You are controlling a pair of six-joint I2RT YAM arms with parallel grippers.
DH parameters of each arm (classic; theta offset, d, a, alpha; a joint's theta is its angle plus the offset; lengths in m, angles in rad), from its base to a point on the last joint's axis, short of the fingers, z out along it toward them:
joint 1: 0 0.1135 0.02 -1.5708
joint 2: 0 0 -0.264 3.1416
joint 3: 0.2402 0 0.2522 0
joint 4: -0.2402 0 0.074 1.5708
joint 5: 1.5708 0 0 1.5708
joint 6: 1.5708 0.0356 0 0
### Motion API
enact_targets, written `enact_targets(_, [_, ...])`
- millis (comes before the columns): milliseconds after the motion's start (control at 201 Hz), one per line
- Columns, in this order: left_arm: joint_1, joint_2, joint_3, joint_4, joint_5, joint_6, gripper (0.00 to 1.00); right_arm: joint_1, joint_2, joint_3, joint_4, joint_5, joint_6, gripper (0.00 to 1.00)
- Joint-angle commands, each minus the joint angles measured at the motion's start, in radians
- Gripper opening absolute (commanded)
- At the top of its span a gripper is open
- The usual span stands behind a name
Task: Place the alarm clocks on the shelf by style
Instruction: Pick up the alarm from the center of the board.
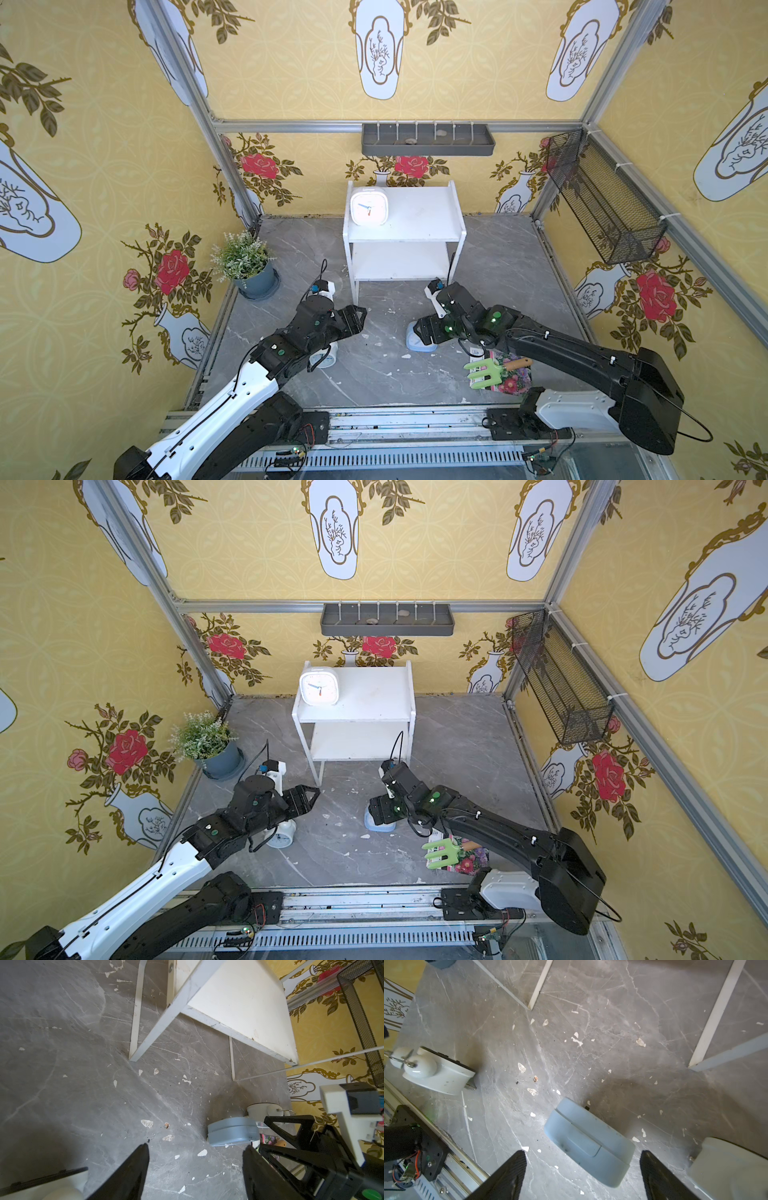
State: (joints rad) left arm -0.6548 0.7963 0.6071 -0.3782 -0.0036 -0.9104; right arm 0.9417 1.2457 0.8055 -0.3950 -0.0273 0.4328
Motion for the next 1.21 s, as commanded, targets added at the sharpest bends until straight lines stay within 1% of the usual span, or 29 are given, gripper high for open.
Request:
enact_targets(0, [0.000, 0.016, -0.012, 0.026, -0.010, 0.001, 0.75, -0.008, -0.002, -0.025, 0.061, -0.034, -0.008, 0.88])
enact_targets(124, [0.000, 0.036, -0.012, 0.035, 0.001, 0.001, 0.75, -0.028, 0.004, -0.049, 0.097, -0.071, -0.008, 0.89])
enact_targets(354, [0.000, 0.034, -0.013, 0.044, 0.002, 0.001, 0.75, -0.064, -0.008, -0.084, 0.141, -0.123, -0.016, 0.90])
enact_targets(637, [0.000, 0.032, -0.017, 0.053, 0.004, 0.001, 0.75, -0.064, 0.015, -0.075, 0.150, -0.175, -0.009, 0.84])
enact_targets(782, [-0.001, 0.038, -0.018, 0.062, 0.007, 0.002, 0.75, -0.048, 0.021, -0.067, 0.145, -0.183, -0.003, 0.82])
enact_targets(971, [0.000, 0.043, -0.020, 0.071, 0.011, 0.004, 0.75, -0.014, 0.042, -0.059, 0.140, -0.168, 0.011, 0.77])
enact_targets(1205, [0.000, 0.041, -0.021, 0.073, 0.012, 0.005, 0.75, 0.049, 0.055, -0.033, 0.107, -0.135, 0.019, 0.77])
